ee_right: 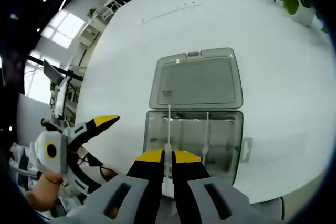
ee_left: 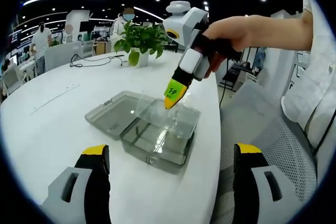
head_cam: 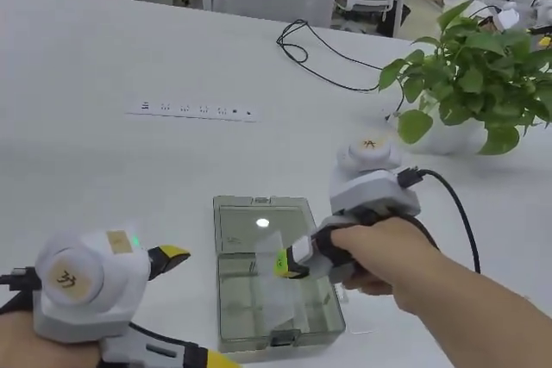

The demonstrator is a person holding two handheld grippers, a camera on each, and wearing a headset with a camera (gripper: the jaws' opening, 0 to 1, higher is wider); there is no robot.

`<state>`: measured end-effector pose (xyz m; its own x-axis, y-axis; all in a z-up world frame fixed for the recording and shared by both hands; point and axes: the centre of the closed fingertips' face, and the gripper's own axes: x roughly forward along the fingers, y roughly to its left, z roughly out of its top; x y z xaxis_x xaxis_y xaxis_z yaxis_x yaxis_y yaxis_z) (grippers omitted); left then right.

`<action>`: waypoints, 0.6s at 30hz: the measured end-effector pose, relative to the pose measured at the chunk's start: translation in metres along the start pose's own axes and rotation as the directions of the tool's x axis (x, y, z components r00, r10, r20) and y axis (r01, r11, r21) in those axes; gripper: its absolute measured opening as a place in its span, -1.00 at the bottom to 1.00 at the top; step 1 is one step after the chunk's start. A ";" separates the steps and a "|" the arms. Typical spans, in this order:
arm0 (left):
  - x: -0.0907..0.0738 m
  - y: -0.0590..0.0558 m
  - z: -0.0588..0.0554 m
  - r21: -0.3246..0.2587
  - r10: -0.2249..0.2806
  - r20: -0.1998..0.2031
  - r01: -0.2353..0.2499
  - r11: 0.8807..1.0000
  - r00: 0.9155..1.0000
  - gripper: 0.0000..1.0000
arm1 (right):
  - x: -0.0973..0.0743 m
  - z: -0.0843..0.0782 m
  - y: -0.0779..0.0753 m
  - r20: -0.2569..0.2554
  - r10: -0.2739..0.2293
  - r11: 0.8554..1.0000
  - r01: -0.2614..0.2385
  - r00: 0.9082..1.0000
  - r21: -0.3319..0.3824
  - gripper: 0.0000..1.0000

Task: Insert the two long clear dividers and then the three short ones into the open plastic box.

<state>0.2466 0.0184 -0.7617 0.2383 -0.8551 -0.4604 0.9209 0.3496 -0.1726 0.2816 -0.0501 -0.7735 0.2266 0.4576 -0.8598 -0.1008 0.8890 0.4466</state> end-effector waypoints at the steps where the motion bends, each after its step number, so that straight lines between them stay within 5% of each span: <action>1: 0.000 0.000 -0.001 0.000 -0.002 0.000 0.002 1.000 1.000 1.00 | 0.002 -0.001 -0.001 -0.004 -0.005 1.000 0.005 1.000 -0.001 -0.87; 18: -0.001 -0.003 -0.006 -0.025 -0.003 0.001 0.003 1.000 1.000 1.00 | 0.015 -0.005 -0.008 -0.024 -0.049 0.998 0.048 0.999 -0.026 -0.87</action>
<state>0.2417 0.0205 -0.7663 0.2356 -0.8569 -0.4586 0.9138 0.3560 -0.1958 0.2805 -0.0500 -0.7912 0.2077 0.4137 -0.8864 -0.1151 0.9102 0.3978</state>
